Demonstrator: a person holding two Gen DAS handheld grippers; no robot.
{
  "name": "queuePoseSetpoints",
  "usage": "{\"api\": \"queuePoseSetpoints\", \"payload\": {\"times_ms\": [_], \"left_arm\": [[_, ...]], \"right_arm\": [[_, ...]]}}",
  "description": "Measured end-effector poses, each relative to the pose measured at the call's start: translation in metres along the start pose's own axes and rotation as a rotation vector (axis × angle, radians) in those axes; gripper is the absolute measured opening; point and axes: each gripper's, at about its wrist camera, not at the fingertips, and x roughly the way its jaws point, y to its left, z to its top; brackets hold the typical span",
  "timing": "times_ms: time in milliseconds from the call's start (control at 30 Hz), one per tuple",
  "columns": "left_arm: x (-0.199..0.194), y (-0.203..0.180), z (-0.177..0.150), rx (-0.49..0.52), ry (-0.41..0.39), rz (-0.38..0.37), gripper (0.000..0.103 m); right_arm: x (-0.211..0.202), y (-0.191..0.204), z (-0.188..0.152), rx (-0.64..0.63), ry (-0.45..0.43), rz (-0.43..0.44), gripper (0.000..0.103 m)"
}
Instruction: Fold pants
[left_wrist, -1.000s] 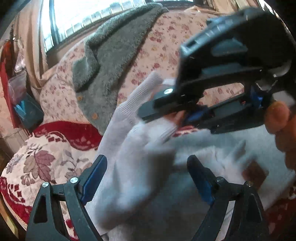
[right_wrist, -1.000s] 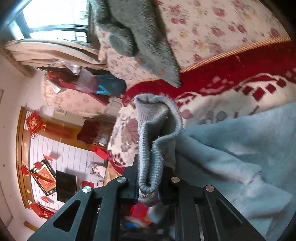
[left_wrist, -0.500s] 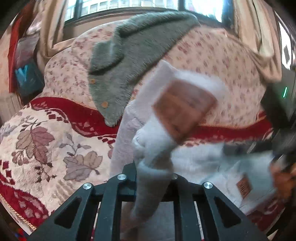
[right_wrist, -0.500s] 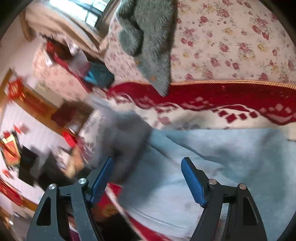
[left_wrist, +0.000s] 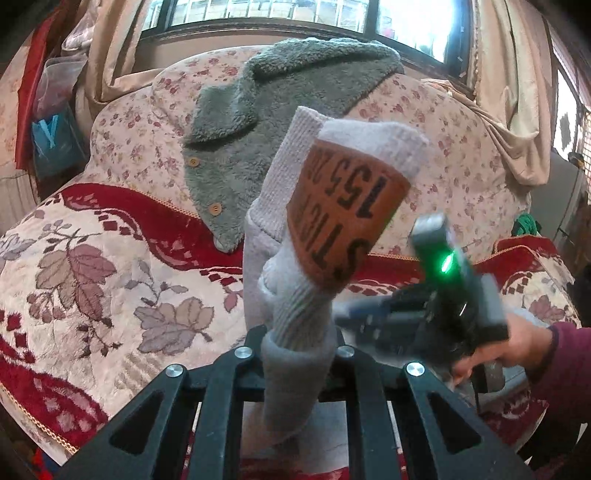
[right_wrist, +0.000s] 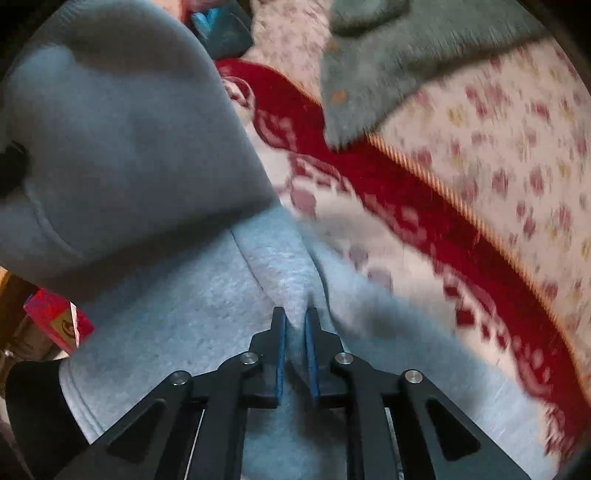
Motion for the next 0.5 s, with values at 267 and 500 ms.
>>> {"api": "queuePoseSetpoints", "payload": {"times_ms": [267, 500], "left_arm": [[0.002, 0.007, -0.005, -0.051, 0.013, -0.008, 0.012], [-0.007, -0.002, -0.004, -0.006, -0.014, 0.002, 0.012]], "right_arm": [[0.037, -0.018, 0.002, 0.159, 0.001, -0.052, 0.009], [-0.031, -0.009, -0.005, 0.181, -0.084, 0.071, 0.031]]}}
